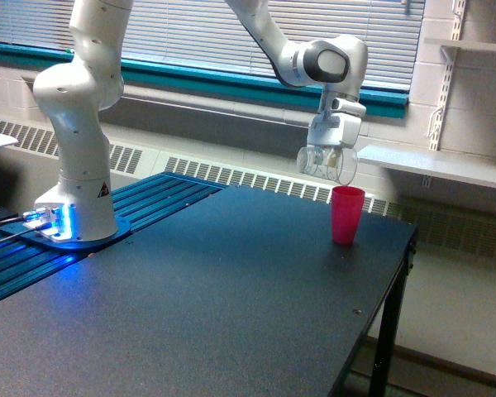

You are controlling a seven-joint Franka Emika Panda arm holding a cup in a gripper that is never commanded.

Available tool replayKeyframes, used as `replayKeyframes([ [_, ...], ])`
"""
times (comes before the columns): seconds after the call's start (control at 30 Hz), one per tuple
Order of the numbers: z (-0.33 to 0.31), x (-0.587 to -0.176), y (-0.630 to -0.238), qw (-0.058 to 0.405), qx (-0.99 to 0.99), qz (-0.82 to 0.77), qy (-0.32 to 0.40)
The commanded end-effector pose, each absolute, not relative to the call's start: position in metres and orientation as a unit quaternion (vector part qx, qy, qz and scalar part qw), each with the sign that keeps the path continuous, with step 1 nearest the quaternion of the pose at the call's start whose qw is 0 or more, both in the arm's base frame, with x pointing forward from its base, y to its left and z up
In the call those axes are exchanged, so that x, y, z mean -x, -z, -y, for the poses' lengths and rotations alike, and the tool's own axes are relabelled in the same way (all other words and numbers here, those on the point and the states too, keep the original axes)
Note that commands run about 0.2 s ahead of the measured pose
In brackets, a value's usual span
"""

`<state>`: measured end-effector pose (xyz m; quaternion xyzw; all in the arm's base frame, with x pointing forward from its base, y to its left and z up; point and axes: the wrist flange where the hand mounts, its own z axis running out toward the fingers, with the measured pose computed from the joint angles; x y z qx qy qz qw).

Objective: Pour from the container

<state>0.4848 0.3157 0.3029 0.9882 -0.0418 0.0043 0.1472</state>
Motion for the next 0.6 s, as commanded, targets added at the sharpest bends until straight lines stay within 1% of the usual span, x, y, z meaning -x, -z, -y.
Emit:
replayKeyframes([
  [0.03,-0.315,-0.486,-0.315,0.143,-0.989,0.044,-0.018],
  [0.6,-0.310,-0.484,-0.330,0.133,-0.989,0.056,-0.046],
])
